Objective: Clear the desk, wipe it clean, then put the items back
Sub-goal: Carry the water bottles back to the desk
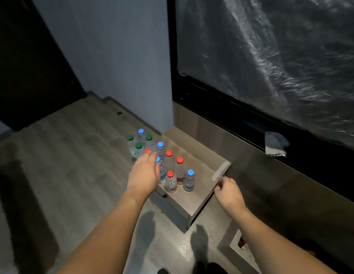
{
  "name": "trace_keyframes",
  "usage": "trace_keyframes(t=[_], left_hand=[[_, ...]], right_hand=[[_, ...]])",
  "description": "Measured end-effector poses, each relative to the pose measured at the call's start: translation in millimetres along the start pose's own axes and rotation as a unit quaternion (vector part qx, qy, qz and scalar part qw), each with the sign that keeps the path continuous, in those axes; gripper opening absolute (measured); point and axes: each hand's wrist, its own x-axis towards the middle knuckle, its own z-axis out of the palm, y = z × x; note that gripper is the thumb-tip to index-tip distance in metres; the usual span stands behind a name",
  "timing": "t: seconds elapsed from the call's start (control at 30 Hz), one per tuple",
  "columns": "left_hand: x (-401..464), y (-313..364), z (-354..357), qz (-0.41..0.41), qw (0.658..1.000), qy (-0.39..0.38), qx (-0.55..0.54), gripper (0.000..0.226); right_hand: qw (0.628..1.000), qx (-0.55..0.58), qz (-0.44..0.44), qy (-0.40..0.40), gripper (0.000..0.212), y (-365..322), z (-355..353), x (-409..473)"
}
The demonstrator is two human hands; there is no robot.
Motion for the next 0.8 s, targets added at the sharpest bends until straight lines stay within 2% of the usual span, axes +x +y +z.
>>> trace_keyframes(t=[0.13, 0.3, 0.47, 0.63, 0.8], left_hand=[[68.7, 36.8, 20.5, 0.111, 0.992, -0.058, 0.02, 0.038], [132.7, 71.9, 50.7, 0.157, 0.974, -0.14, 0.086, 0.034], [188.0, 85.0, 105.2, 0.17, 0.946, -0.245, 0.125, 0.037], [231.1, 82.9, 210.1, 0.17, 0.919, -0.339, 0.111, 0.043], [246.0, 64.7, 308.9, 0.222, 0.891, -0.365, 0.151, 0.042]], right_hand=[[0.991, 0.07, 0.097, 0.052, 0.044, 8.5, -10.5, 38.8], [0.965, 0.16, 0.197, 0.062, 0.038, 16.1, -9.4, 104.8], [0.943, 0.203, 0.259, 0.052, 0.03, 26.5, 21.9, 172.9], [0.931, 0.197, 0.298, 0.074, 0.028, 62.5, 82.5, 257.0], [0.912, 0.176, 0.361, 0.081, 0.064, 101.4, 138.7, 321.3]])
